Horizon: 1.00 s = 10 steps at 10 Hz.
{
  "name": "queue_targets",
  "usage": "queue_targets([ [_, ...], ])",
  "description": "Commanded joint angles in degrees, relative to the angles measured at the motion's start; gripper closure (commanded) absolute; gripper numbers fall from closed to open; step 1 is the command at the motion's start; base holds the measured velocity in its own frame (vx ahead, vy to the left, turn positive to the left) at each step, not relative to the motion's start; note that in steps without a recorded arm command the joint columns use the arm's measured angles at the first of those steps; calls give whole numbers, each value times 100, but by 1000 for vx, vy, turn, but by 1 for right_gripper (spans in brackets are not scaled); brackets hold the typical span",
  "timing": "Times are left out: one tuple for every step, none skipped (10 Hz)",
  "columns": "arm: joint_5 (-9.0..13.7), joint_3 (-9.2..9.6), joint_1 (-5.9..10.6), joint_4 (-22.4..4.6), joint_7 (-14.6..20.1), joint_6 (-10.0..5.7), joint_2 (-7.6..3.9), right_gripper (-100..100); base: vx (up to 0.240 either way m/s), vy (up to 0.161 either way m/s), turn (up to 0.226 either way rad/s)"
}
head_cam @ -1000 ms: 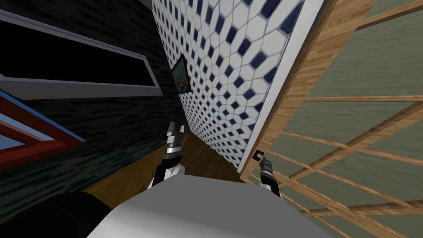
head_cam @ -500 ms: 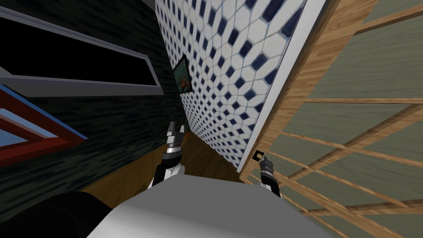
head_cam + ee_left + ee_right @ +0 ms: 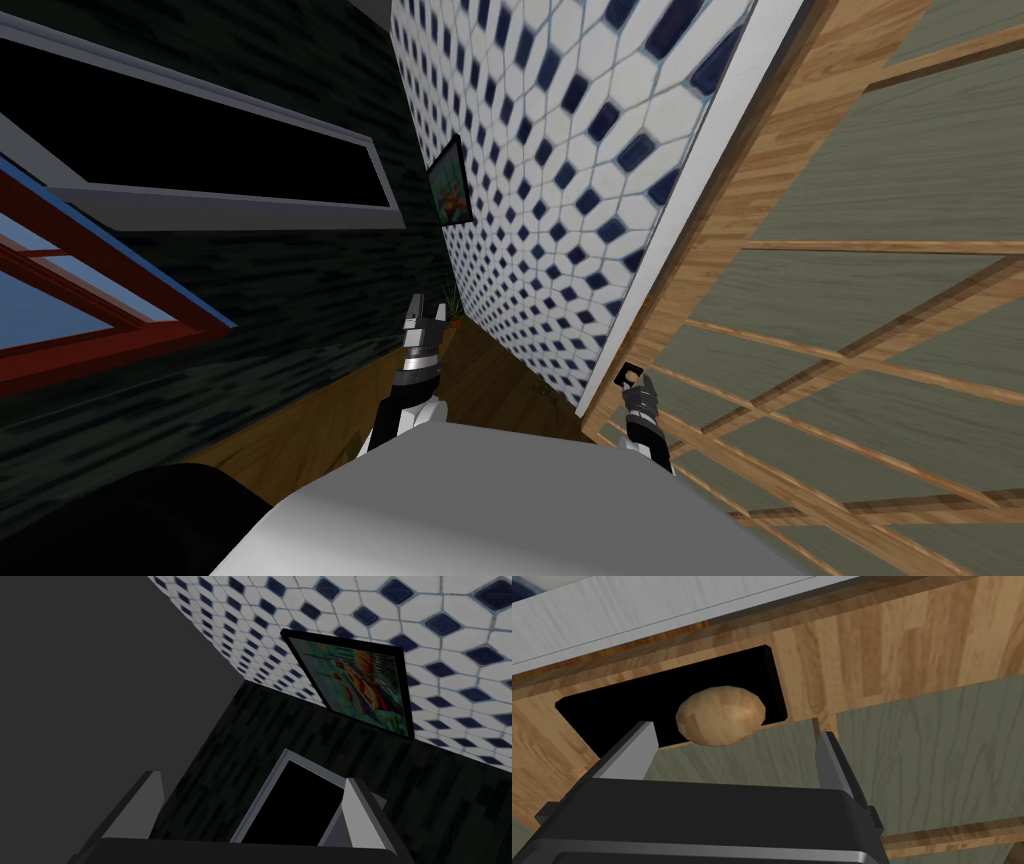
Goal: Pull the door open
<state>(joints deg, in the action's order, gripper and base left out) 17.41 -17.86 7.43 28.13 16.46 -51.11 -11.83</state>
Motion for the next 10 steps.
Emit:
queue_targets([
  [102,38,23,-11,286,-31,31,-100,-40,-9,45],
  [102,38,23,-11,369,-31,31,-100,-37,-6,18],
  [173,64,33,-5,577,-39,54,-100,-41,-4,24],
  [250,93,45,2,728,-48,79,-100,-60,5,47],
  [250,93,45,2,829,-48,79,-100,-46,3,15],
  [329,122,56,9,1027,-58,105,-100,-46,-2,33],
  [329,122,56,9,1062,-58,105,-100,-34,0,14],
  [410,152,68,15,1296,-68,131,-100,-39,-1,31],
  [494,183,81,23,1445,-78,158,-100,-63,-5,45],
  [494,183,81,23,1531,-78,158,-100,-52,-2,19],
])
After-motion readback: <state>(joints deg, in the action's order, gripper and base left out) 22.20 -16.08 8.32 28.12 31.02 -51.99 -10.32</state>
